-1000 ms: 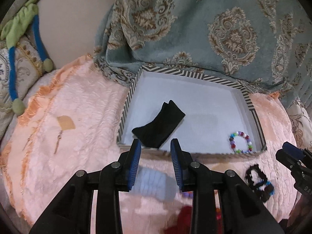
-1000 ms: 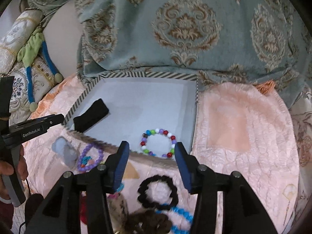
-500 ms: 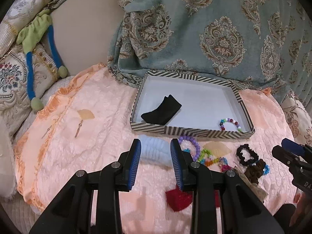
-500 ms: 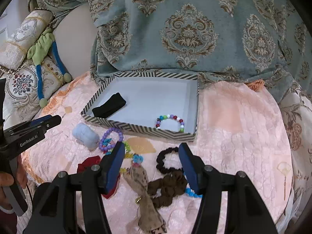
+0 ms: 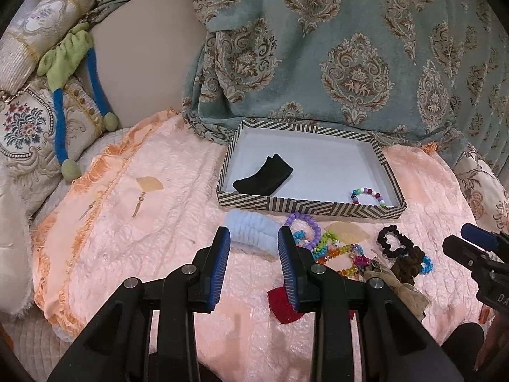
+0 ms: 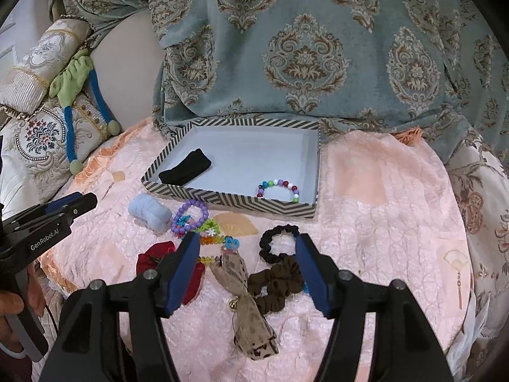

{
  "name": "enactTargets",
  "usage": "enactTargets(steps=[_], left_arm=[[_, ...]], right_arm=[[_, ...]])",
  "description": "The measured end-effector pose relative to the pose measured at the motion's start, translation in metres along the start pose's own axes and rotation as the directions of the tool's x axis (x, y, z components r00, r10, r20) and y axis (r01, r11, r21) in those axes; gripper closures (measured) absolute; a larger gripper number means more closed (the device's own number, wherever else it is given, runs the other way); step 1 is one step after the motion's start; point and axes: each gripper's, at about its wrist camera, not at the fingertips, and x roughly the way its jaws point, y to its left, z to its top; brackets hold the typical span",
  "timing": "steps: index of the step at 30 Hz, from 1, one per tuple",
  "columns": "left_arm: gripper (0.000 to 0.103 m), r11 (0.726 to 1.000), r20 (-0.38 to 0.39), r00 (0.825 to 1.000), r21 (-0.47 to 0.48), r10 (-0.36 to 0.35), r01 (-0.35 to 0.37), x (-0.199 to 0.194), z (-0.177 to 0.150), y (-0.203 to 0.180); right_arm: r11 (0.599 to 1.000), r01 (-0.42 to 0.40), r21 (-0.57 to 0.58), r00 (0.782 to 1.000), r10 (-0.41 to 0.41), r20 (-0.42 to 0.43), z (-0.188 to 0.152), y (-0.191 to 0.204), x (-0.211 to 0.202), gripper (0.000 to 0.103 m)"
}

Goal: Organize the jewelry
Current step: 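Move both tools back toward the remaining accessories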

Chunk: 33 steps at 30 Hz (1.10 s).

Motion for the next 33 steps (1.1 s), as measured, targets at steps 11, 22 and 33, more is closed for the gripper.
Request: enactTargets(steps=[11,22,33], left_arm=[[0.088,1.0,0.012,1.0,-0.005,0.01,-0.01,-0.01,-0.007,0.0],[0.088,1.0,0.014,1.0,-0.003,0.016,-0.016,-0.011,-0.009,0.003],[0.088,1.0,-0.006,1.0,-0.009,0.028,-0.028,-0.003,-0.012,0.008]], right_arm=[[1.0,0.005,-0.01,1.0,-0.005,0.018,-0.004,0.001,-0.013,0.036],[1.0,0.004,-0.015,1.0,-0.004,0.014,-0.006,0.0,-0.016,0.035],[1.0,0.002,-0.005,1.0,-0.002,-0.004,-0.01,-0.004,-0.011,0.035]])
